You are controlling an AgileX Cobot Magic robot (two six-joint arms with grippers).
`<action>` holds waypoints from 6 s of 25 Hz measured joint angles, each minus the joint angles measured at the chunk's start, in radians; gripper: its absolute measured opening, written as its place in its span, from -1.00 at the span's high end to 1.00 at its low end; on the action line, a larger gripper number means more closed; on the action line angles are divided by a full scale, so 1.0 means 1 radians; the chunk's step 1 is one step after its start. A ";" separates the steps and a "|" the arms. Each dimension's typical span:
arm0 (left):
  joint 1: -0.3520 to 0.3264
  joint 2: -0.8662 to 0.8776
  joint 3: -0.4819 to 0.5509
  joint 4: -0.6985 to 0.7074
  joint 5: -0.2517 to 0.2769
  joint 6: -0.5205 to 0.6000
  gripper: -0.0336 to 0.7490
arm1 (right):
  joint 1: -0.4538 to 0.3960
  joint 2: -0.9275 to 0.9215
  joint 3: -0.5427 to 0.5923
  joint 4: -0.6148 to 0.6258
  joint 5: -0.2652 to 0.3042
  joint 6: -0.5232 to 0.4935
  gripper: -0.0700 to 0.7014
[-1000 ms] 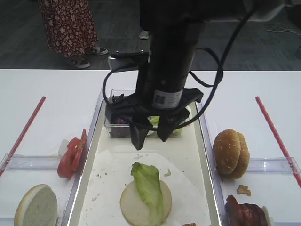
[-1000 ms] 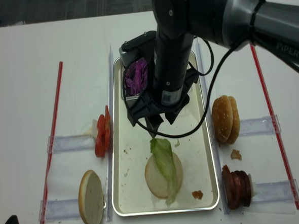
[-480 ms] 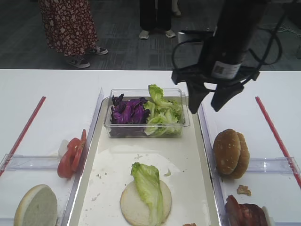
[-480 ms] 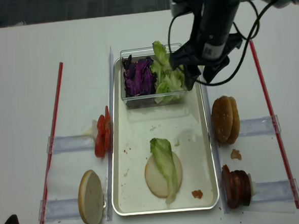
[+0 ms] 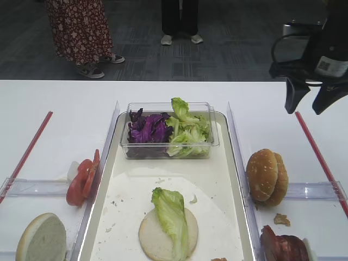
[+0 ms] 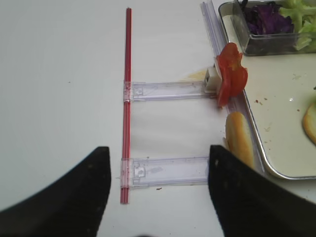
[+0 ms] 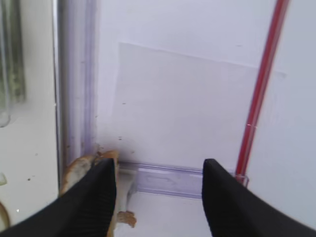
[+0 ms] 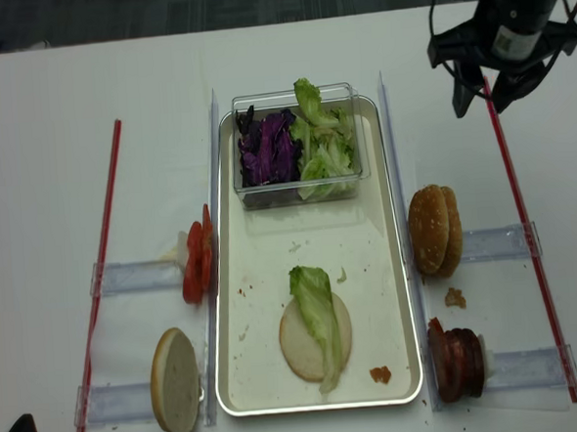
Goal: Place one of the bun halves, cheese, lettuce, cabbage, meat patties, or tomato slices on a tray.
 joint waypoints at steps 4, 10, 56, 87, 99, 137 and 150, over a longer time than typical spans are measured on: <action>0.000 0.000 0.000 0.000 0.000 0.000 -0.14 | -0.058 0.000 0.000 -0.026 0.000 -0.002 -0.26; 0.000 0.000 0.000 0.000 0.000 0.000 -0.14 | -0.103 0.000 0.000 -0.045 0.000 -0.002 -0.26; 0.000 0.000 0.000 0.000 0.000 0.000 -0.14 | -0.108 -0.983 0.971 -0.061 -0.063 -0.028 -0.26; 0.000 0.000 0.000 0.000 0.000 0.004 -0.14 | -0.108 -1.633 1.047 -0.061 -0.083 -0.038 -0.26; 0.000 0.000 0.000 0.000 0.000 0.004 -0.14 | -0.108 -1.806 1.047 -0.060 -0.074 -0.047 -0.26; 0.000 0.000 0.000 0.003 0.000 0.004 -0.14 | -0.109 -1.879 1.047 -0.050 -0.068 -0.061 -0.26; 0.000 0.000 0.000 0.003 0.000 0.004 -0.14 | -0.109 -1.879 1.047 -0.050 -0.068 -0.061 -0.26</action>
